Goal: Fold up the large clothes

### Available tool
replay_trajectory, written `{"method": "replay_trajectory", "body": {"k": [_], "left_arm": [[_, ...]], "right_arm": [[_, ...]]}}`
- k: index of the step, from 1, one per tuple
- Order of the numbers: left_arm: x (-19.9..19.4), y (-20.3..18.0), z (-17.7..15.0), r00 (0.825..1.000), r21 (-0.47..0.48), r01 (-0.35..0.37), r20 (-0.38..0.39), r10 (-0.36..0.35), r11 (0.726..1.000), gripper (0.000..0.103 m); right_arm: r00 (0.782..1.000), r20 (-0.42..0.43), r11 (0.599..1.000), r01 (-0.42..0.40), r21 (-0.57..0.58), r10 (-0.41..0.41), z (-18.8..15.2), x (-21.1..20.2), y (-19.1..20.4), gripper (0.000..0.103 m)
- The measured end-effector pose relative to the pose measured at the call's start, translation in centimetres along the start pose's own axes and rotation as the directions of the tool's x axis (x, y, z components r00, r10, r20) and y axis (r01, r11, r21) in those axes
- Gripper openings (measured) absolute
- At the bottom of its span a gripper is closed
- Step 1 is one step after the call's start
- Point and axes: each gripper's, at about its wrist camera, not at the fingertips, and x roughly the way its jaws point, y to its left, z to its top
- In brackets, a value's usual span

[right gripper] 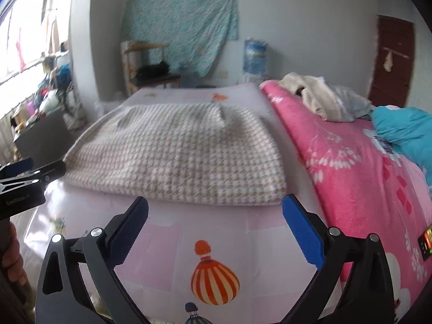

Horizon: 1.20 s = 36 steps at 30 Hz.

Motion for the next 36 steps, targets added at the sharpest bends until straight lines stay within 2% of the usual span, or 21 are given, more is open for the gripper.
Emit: {"method": "replay_trajectory", "body": {"k": [3, 6, 13, 36], "left_arm": [[0.9, -0.7, 0.1, 0.999, 0.047, -0.025, -0.047, 0.027, 0.999, 0.095], [1.8, -1.3, -0.1, 0.996, 0.057, -0.053, -0.072, 0.057, 0.997, 0.095], [3.6, -2.6, -0.5, 0.987, 0.057, -0.042, -0.15, 0.05, 0.997, 0.095], [5.0, -3.1, -0.8, 0.976, 0.044, -0.045, -0.213, 0.053, 0.998, 0.095]], "right_arm": [[1.0, -0.006, 1.0, -0.023, 0.001, 0.023, -0.2, 0.1, 0.0, 0.097], [0.999, -0.042, 1.0, -0.012, 0.01, 0.012, -0.4, 0.8, 0.1, 0.097], [0.99, -0.138, 0.998, 0.008, 0.057, 0.0, -0.7, 2.9, -0.5, 0.097], [0.973, -0.229, 0.999, 0.008, 0.033, -0.001, -0.9, 4.8, -0.4, 0.097]]}}
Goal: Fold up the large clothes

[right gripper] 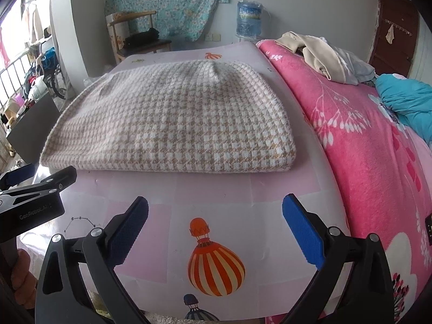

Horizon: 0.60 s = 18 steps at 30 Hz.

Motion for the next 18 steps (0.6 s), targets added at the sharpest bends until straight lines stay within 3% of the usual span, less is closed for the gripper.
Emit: {"method": "replay_trajectory", "body": {"k": [18], "left_arm": [[-0.36, -0.56, -0.23, 1.0, 0.014, 0.015, -0.001, -0.015, 1.0, 0.095]], "right_arm": [[1.0, 0.003, 1.0, 0.005, -0.003, -0.005, 0.11, -0.24, 0.06, 0.097]]}}
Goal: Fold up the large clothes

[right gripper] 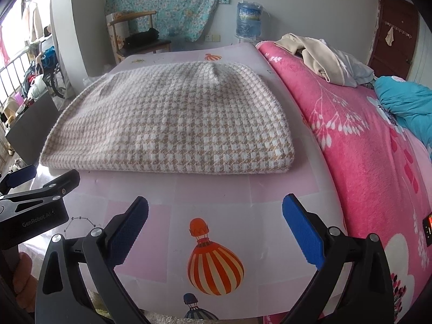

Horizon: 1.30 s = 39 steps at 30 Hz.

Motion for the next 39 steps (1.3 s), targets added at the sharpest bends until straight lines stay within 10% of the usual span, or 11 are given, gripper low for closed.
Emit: {"method": "replay_trajectory", "body": {"k": [39], "left_arm": [[0.11, -0.07, -0.27, 1.0, 0.004, 0.01, -0.008, -0.01, 1.0, 0.095]], "right_arm": [[1.0, -0.013, 1.0, 0.001, -0.016, -0.001, 0.06, 0.16, -0.11, 0.097]]}}
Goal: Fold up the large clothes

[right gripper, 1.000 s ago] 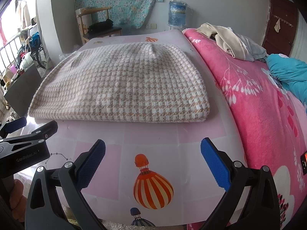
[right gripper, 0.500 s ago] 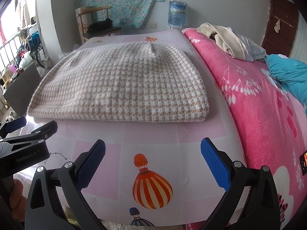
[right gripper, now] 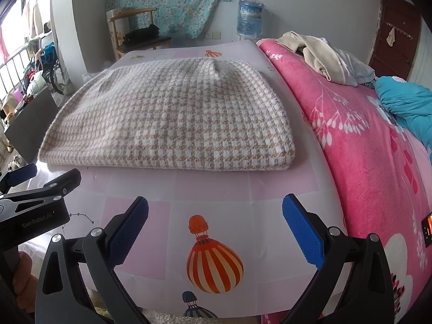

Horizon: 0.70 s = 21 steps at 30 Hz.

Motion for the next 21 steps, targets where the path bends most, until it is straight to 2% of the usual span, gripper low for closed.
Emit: {"method": "replay_trajectory", "body": {"k": [21], "left_arm": [[-0.04, 0.07, 0.01, 1.0, 0.001, 0.002, 0.001, -0.002, 1.0, 0.095]], "right_arm": [[1.0, 0.002, 1.0, 0.004, -0.002, -0.004, -0.05, -0.04, -0.22, 0.097]]}}
